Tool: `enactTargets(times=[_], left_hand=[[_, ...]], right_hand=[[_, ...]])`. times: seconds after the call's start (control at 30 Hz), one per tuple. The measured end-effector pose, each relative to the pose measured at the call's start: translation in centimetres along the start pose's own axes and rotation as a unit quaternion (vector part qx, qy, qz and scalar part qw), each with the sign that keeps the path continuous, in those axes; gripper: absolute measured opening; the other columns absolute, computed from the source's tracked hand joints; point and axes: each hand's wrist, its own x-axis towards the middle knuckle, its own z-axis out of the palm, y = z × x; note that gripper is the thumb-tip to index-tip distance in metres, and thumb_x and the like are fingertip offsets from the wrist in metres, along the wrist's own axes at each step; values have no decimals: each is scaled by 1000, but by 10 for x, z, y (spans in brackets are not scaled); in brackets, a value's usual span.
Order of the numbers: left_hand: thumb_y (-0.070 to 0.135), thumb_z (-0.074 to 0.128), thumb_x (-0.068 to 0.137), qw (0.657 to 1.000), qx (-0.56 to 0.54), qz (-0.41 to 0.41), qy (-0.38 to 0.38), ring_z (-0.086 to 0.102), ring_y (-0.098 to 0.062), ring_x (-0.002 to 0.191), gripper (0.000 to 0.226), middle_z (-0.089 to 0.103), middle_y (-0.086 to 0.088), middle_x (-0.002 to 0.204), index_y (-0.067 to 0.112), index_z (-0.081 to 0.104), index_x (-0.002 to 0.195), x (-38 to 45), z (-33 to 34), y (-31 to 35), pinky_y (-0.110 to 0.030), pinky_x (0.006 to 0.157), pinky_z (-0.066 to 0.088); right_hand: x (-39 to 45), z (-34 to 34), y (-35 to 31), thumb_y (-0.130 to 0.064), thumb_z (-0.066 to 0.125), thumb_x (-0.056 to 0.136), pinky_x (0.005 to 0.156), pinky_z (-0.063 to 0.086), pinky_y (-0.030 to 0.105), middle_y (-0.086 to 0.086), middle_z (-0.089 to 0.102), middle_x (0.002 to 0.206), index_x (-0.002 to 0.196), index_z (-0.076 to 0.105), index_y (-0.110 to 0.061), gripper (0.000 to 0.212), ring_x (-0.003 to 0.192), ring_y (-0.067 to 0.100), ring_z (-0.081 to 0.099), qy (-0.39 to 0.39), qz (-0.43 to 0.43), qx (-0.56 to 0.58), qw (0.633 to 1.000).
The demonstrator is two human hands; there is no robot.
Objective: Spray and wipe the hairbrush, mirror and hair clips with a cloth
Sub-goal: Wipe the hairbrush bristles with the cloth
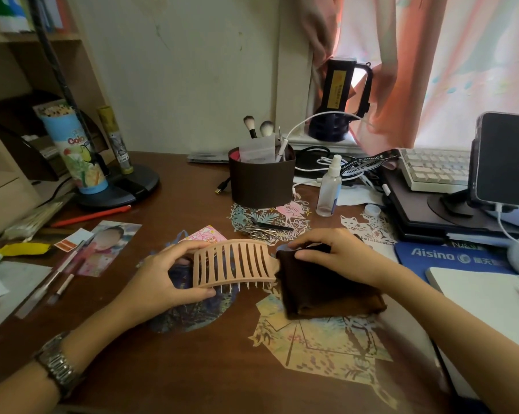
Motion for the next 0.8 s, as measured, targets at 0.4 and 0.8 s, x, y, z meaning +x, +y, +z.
enactTargets(times=[0.4, 0.8], left_hand=[[67, 70, 49, 1000, -11, -1, -4, 52, 16, 105, 68, 58, 34, 110, 56, 46, 112, 0, 0, 3, -8, 77, 45], [74, 72, 47, 1000, -16, 9, -5, 55, 11, 107, 73, 53, 38, 116, 65, 44, 113, 0, -1, -1, -16, 84, 48]], right_hand=[[15, -12, 8, -53, 54, 87, 91, 43, 25, -9, 57, 113, 115, 61, -28, 38, 103, 5, 53, -107, 82, -63, 989], [19, -19, 4, -45, 58, 88, 85, 39, 23, -7, 52, 114, 110, 56, -24, 30, 100, 4, 50, -143, 92, 1, 985]])
